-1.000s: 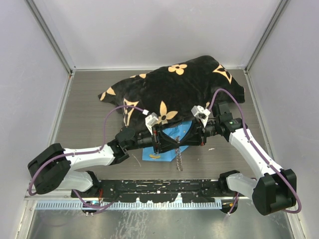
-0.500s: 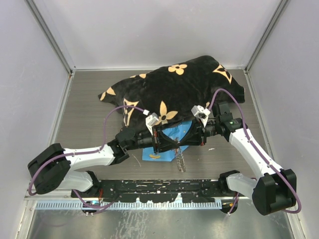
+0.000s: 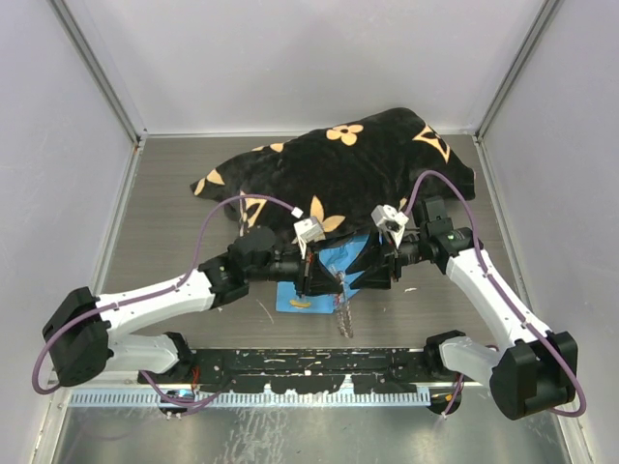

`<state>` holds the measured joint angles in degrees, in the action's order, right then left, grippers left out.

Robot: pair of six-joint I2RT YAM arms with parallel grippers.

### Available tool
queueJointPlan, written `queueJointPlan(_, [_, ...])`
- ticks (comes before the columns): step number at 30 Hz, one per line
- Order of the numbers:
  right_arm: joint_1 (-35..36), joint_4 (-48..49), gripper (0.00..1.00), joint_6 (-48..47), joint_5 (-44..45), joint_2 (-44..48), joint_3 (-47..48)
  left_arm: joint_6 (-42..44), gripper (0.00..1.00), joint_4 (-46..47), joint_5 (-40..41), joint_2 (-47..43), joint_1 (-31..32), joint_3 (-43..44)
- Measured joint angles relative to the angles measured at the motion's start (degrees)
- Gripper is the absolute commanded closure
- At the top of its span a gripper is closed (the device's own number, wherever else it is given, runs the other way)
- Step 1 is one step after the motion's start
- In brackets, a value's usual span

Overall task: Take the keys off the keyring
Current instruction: Remove the key from the keyring.

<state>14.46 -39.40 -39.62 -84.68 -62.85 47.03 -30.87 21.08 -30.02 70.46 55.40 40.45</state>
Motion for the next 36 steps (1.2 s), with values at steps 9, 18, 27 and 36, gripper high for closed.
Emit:
queueJointPlan(9, [0.13, -3.69, 0.46, -3.56, 0.61, 0.37, 1.64, 6.86, 1.0, -29.42, -10.91, 5.35, -2.34, 18.43])
queueJointPlan(18, [0.81, -2.93, 0.59, -2.45, 0.57, 0.37, 1.49, 13.57, 1.0, -49.03, -14.05, 14.14, -2.78, 29.53])
queueJointPlan(27, [1.75, 1.75, 0.62, 2.73, 0.35, 0.35, -0.87, 14.91, 1.0, -51.8, -14.45, 14.49, -3.04, 30.8])
queueJointPlan(36, [3.13, 5.57, 0.64, 6.58, -0.42, 0.31, -2.58, 14.78, 1.0, -50.75, -14.73, 14.49, -3.06, 30.8])
